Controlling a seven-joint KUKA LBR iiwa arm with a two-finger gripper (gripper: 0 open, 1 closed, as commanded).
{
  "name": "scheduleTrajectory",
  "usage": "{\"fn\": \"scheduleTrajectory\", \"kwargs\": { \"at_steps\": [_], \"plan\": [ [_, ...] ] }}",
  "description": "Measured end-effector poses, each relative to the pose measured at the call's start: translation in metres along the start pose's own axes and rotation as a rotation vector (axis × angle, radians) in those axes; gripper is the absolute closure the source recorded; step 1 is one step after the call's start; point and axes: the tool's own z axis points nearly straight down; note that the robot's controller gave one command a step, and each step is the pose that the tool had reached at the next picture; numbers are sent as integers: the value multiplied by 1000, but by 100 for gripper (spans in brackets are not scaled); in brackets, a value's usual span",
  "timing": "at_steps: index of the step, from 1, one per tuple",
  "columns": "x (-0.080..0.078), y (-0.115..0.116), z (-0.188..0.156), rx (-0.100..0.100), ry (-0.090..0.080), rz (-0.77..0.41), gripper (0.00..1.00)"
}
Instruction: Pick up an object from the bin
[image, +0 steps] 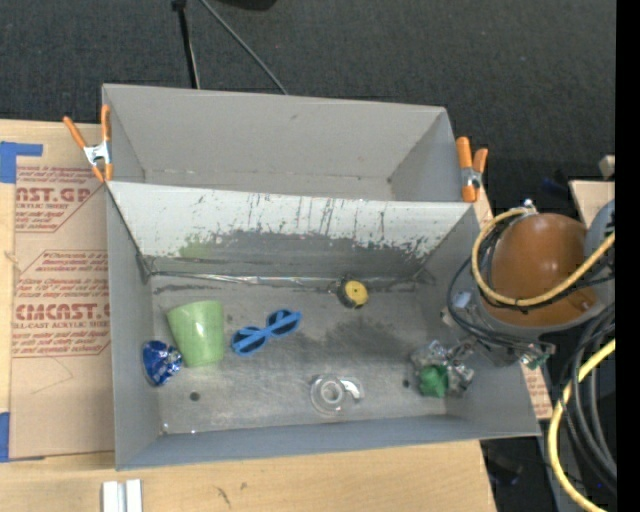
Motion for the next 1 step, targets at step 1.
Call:
{"fn": "scheduleTrajectory", "kwargs": {
  "at_steps": [1],
  "plan": [
    [-43, -39, -147, 10, -6, 51, 100]
  ]
}}
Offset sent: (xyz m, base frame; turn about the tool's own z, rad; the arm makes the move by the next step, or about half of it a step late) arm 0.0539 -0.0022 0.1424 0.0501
